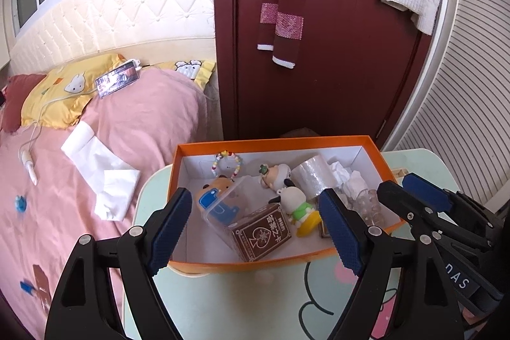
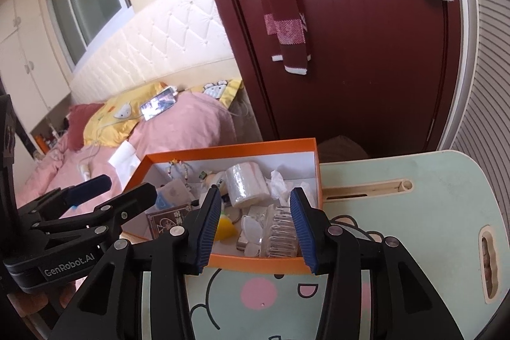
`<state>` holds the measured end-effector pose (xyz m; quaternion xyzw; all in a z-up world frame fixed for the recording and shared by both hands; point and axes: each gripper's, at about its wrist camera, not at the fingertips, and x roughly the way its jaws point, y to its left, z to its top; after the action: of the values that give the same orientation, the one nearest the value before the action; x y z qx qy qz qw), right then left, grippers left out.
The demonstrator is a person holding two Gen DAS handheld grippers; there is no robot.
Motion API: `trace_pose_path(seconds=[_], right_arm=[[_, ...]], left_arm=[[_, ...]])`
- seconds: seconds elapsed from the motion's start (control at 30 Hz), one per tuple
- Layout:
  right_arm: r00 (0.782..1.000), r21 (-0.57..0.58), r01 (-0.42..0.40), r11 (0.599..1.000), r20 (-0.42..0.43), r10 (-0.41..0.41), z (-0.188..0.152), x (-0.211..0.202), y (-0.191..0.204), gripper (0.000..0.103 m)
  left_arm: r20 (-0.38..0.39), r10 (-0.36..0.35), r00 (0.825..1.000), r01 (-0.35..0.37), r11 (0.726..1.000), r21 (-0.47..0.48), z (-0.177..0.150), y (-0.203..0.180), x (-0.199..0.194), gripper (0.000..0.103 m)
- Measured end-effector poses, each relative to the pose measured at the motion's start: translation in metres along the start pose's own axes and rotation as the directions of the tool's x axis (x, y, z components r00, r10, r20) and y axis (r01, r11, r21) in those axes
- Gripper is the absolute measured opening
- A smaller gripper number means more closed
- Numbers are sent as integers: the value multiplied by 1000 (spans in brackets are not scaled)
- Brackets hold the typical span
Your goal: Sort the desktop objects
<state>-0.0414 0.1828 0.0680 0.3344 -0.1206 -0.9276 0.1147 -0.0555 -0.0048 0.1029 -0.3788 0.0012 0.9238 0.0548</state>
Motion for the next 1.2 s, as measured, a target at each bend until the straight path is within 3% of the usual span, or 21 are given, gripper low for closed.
trace_pose_path(seconds=[0.27,0.5,0.57,0.77,0.87,1.03,1.13,1.2], right_arm=[[999,-55,34,998,-9,-34,-24,-13,6,55],[996,-65,59,996,-67,-63,-70,-26,1,64],[993,-71,73,995,-88,-79,-81,-26,0,69],[983,-86,127,988,-120,-137,-100,-18,-5,70],[978,-78,147,986,-135,-156,-107,-11,-9,74],[965,-137,200,970,-147,-219,-115,-2,-4,80],[962,-140,209,968,-147,-229,-117,1,-6,87],[959,-119,216,969,-164,-233,-116,4,-12,103]], left_arm=[[6,-18,1000,18,1000,-14,-32,1,-16,82],[-69,-22,997,20,999,-32,-84,-5,-11,82],[-88,3,996,-4,1000,-17,-93,-9,-6,82],[-102,73,992,-72,997,12,-111,-10,6,82],[-143,82,986,-83,997,4,-117,-5,18,84],[-126,99,987,-102,995,-18,-119,-1,18,89],[-139,121,983,-129,990,-55,-120,5,21,103],[-146,133,980,-144,987,-70,-119,7,22,103]])
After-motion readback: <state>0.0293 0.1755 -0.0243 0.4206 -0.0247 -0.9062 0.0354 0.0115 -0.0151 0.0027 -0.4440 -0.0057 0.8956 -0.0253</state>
